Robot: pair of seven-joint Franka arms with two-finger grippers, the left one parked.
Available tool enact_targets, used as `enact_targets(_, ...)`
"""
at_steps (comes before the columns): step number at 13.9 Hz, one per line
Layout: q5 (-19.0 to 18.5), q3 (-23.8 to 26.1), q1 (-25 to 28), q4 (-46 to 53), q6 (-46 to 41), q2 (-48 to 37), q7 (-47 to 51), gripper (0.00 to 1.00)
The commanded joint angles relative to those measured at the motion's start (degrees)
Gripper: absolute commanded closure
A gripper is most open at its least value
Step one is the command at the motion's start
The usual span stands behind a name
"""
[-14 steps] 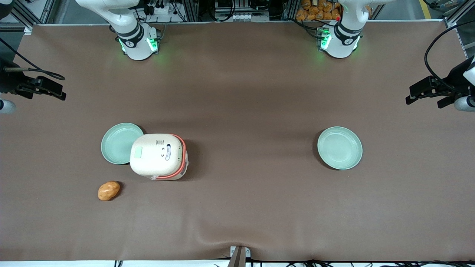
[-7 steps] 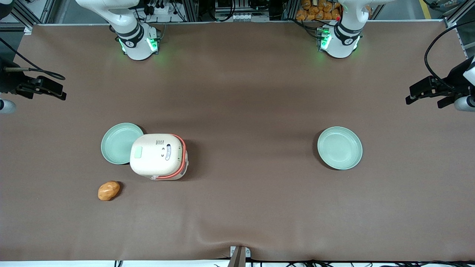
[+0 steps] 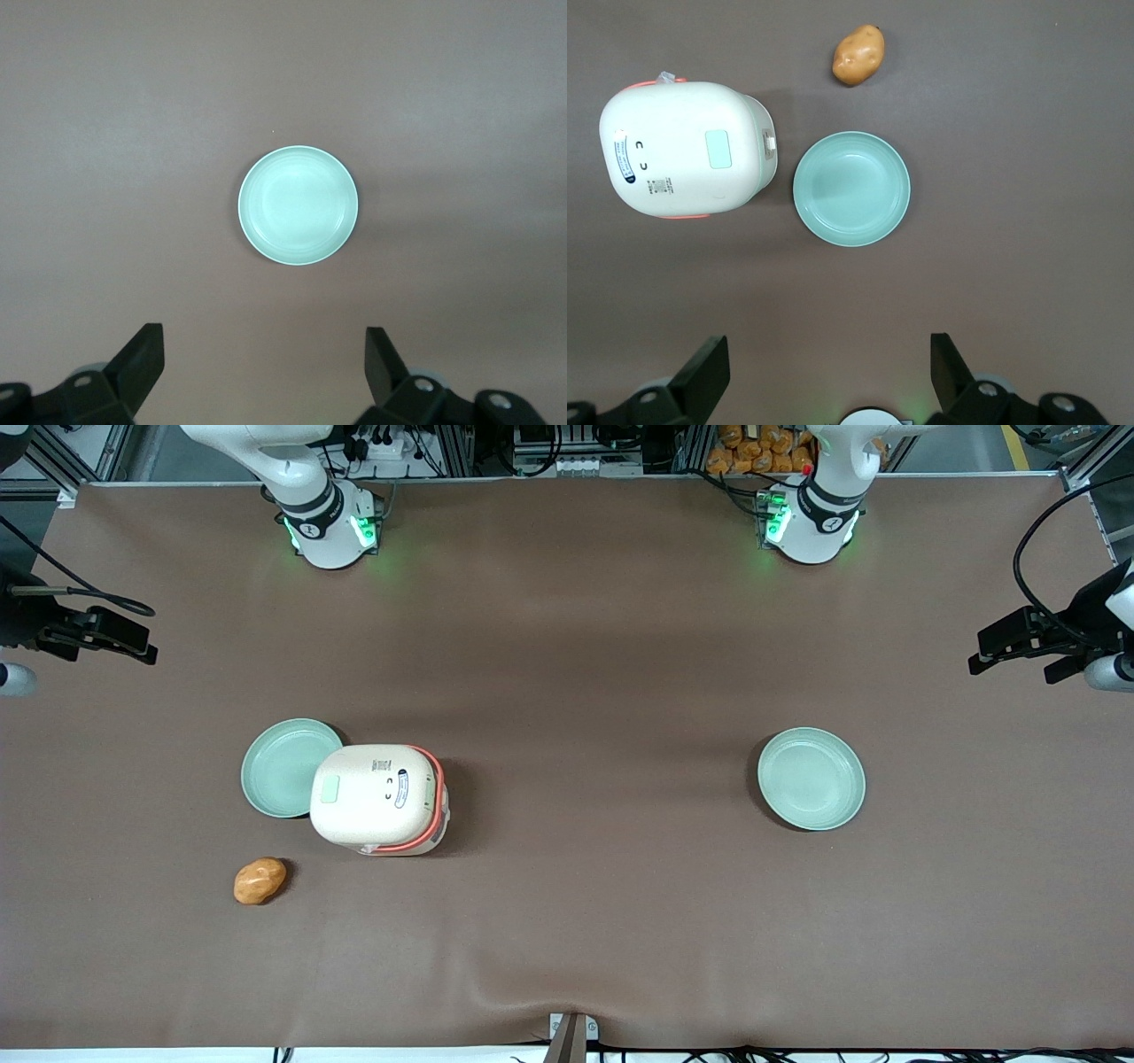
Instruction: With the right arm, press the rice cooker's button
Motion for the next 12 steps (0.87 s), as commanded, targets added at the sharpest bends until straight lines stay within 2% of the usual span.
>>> enact_targets(1, -0.2, 0.24, -0.19, 0.23, -0.47, -0.97, 0.15, 0.0)
enact_targets(7, 0.68, 0.41, 3.14, 0.05, -1.62, 1.38, 0.5, 0.0)
enact_targets(11, 0.59, 0.41, 10.96, -0.82, 4.34, 7.1, 0.41, 0.0)
enact_targets(12, 0.59, 0.41, 12.28, -1.61, 5.14, 8.85, 0.59, 0.12)
